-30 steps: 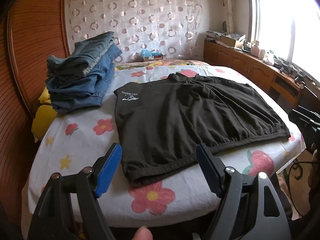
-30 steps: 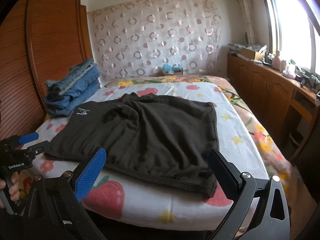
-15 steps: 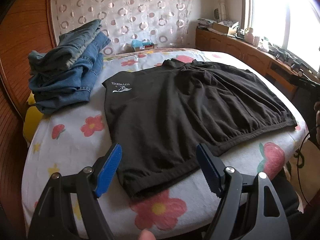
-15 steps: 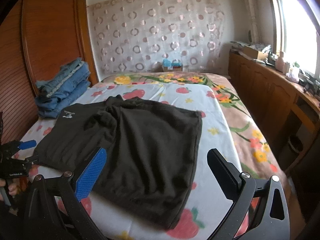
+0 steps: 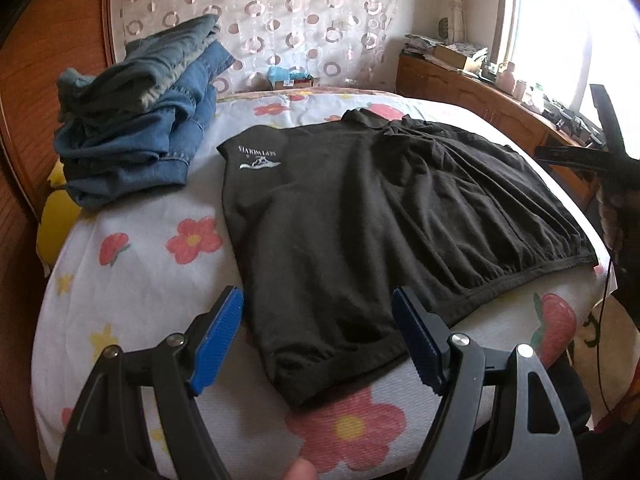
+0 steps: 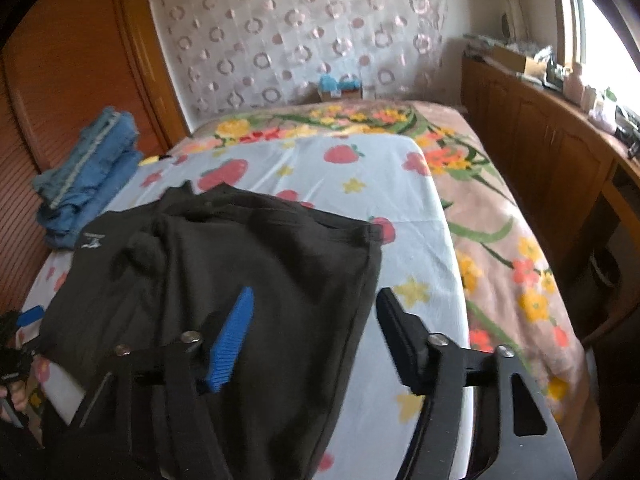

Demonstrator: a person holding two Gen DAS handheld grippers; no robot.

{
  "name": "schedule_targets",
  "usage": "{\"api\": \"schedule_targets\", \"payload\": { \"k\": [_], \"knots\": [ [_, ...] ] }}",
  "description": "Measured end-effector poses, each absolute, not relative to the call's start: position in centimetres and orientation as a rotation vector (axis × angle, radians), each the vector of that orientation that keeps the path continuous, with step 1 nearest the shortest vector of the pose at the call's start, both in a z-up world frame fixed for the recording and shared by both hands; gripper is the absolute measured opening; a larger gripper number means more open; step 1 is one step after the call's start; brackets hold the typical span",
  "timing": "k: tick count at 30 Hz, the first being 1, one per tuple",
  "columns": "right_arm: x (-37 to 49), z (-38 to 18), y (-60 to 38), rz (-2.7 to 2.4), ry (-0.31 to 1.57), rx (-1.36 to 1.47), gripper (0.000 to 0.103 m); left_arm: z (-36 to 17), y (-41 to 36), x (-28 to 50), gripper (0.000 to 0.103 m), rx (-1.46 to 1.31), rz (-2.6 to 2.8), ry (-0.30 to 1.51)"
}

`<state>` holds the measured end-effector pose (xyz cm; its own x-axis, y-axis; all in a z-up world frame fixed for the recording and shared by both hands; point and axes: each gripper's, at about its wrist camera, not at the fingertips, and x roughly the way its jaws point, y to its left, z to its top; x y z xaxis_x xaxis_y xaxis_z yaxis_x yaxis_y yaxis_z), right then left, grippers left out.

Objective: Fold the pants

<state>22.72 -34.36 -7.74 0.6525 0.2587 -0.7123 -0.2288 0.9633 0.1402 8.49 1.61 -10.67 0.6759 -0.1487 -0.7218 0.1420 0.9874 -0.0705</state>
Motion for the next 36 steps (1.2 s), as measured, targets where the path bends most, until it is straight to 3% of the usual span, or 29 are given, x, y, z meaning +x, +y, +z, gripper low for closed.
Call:
{"api": "schedule_targets", "payload": {
  "k": [8,10,14,18,26,29,31,36],
  "knots": [
    [28.1,-9.9,-34.9,0.22,0.908,0.033,0.046,-11.4,1.9,8.6,0.077,-0.022,-0.164,0.824],
    [29.1,-10.5,-35.2,0.218,0.934,0.058,0.034,-11.5,1.8,8.6,0.077,-0.019,-0.164,0.821],
    [30.2,-10.4,-35.3,0.187,0.933,0.051,0.025,-11.4,1.8,8.5,0.077,-0.012,-0.16,0.815],
    [30.3,-10.4,-34.8,0.201,0.935,0.024,0.005,-11.5,1.6,8.4,0.077,0.002,-0.15,0.811],
    [30.3,-10.2,-35.3,0.13,0.902,0.004,0.002,-11.4,1.8,8.5,0.077,-0.006,-0.161,0.811],
    [29.7,-9.6,-35.2,0.111,0.885,-0.02,0.013,-11.4,1.9,8.5,0.077,-0.014,-0.164,0.813],
    [28.7,-8.9,-34.9,0.118,0.872,-0.046,0.037,-11.2,2.1,8.5,0.077,-0.033,-0.169,0.816],
    [24.4,-7.9,-33.8,0.247,0.844,-0.058,0.061,-10.8,3.3,8.0,0.077,-0.097,-0.178,0.816]
  ]
}}
